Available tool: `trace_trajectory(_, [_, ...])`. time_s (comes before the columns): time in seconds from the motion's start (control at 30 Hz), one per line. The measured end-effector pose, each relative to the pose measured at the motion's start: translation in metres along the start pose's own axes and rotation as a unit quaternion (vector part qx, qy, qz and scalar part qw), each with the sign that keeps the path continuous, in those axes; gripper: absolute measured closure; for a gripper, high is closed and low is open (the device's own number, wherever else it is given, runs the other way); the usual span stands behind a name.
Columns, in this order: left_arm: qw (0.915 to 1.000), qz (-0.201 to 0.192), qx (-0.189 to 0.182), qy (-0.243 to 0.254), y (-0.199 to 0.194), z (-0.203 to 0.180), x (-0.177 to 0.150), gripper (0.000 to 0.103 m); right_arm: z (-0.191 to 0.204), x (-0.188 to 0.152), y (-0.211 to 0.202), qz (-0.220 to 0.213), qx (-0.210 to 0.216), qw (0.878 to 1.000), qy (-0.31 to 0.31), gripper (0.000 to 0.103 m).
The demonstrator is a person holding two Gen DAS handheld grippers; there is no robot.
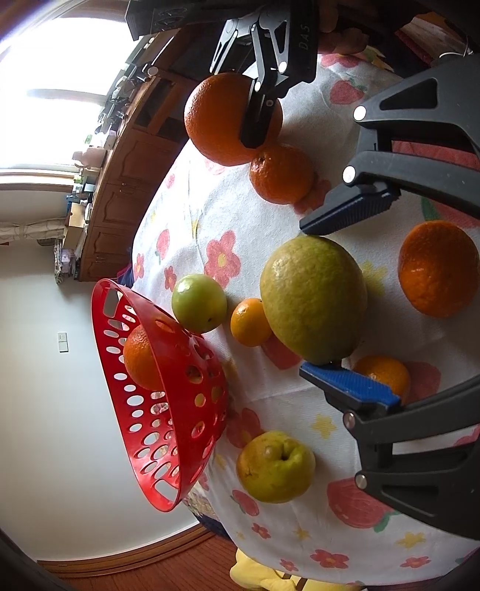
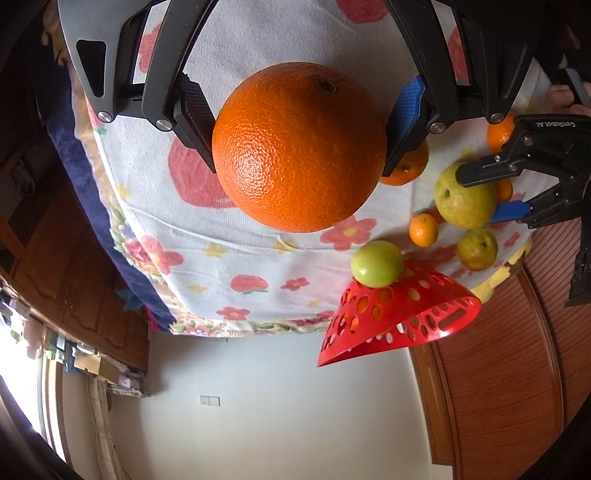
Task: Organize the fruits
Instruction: 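Grasp the large pomelo with the left tool while the right tool holds the orange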
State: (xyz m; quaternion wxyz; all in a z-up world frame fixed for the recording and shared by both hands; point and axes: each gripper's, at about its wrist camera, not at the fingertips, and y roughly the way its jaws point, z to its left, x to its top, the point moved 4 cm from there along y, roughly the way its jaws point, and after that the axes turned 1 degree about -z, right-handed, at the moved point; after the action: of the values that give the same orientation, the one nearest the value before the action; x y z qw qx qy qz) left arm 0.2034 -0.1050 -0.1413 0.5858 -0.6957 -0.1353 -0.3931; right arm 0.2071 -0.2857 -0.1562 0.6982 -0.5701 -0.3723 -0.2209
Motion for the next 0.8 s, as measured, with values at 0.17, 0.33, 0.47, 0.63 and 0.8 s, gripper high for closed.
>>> trace_trajectory(0.17, [0.9999,0.001,0.006,0.008,0.0,-0.003,0.001,0.032,-0.002,-0.004,-0.001,-0.003,-0.002,1.0,0.006,0.019])
trace_trajectory(0.33, [0.9999,0.007,0.009,0.007,0.004,0.0,0.0,0.031,-0.005,-0.008,-0.004,-0.011,0.002,1.0,0.011,0.019])
trace_trajectory(0.47, [1.0,0.004,0.007,0.006,0.004,0.001,0.0,0.033,-0.004,-0.008,-0.004,-0.011,0.003,1.0,0.01,0.019])
trace_trajectory(0.63, [1.0,-0.004,0.002,-0.004,0.0,0.003,-0.002,0.034,-0.004,-0.009,-0.004,-0.009,0.006,1.0,0.011,0.019])
trace_trajectory(0.8, [0.9996,-0.025,-0.011,-0.012,-0.016,0.003,-0.003,0.034,-0.004,-0.007,-0.005,-0.005,0.007,1.0,0.01,0.019])
